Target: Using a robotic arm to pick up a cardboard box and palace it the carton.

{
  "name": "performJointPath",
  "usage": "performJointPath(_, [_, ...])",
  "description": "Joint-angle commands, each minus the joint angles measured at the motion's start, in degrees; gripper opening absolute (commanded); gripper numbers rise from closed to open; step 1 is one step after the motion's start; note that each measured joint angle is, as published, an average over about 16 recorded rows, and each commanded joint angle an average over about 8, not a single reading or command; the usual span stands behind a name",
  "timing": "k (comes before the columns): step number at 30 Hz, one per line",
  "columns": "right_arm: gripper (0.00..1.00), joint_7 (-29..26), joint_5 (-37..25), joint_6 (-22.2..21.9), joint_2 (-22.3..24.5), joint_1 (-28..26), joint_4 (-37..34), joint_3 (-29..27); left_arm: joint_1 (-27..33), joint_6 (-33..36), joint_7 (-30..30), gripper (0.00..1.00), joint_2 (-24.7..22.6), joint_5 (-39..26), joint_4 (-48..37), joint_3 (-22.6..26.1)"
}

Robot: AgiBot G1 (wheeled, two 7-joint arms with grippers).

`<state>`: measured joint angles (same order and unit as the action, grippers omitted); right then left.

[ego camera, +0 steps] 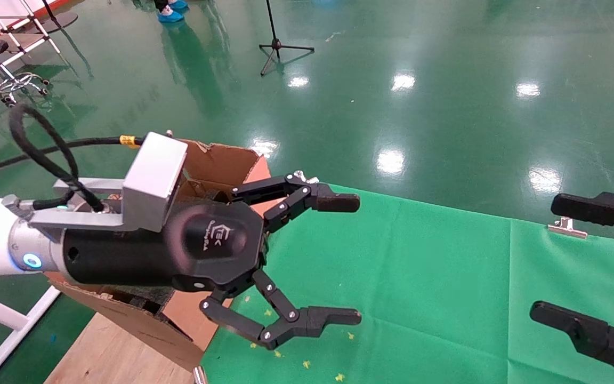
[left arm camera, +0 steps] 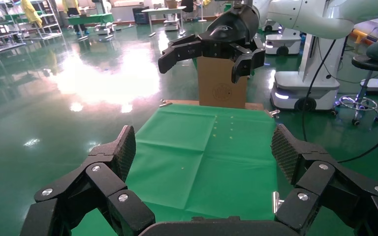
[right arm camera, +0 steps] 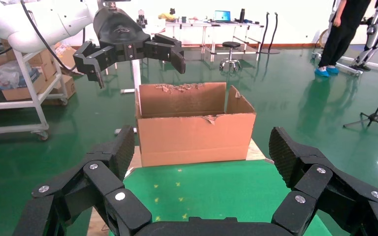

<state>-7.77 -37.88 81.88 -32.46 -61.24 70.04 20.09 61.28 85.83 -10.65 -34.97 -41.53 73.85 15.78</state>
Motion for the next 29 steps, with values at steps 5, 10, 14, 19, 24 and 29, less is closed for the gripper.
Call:
performJointPath(5, [1.0, 0.0, 0.0, 0.0, 0.0, 0.0, 0.0, 0.0, 0.1, -0.1, 0.0, 1.0, 0.0, -0.1, -0.1, 0.1])
performJointPath(10, [1.0, 0.0, 0.0, 0.0, 0.0, 0.0, 0.0, 0.0, 0.2, -0.1, -0.1, 1.0, 0.0, -0.2, -0.2, 0.1])
performJointPath(14, [1.0, 0.0, 0.0, 0.0, 0.0, 0.0, 0.0, 0.0, 0.2, -0.1, -0.1, 1.0, 0.0, -0.2, -0.2, 0.2])
performJointPath(19, [1.0, 0.0, 0.0, 0.0, 0.0, 0.0, 0.0, 0.0, 0.2, -0.1, -0.1, 1.0, 0.0, -0.3, -0.2, 0.2])
performJointPath(24, [1.0, 0.0, 0.0, 0.0, 0.0, 0.0, 0.0, 0.0, 0.2, -0.2, -0.1, 1.0, 0.0, -0.3, -0.2, 0.2])
performJointPath(29, [1.0, 0.0, 0.0, 0.0, 0.0, 0.0, 0.0, 0.0, 0.2, -0.2, -0.1, 1.0, 0.0, -0.3, -0.3, 0.2])
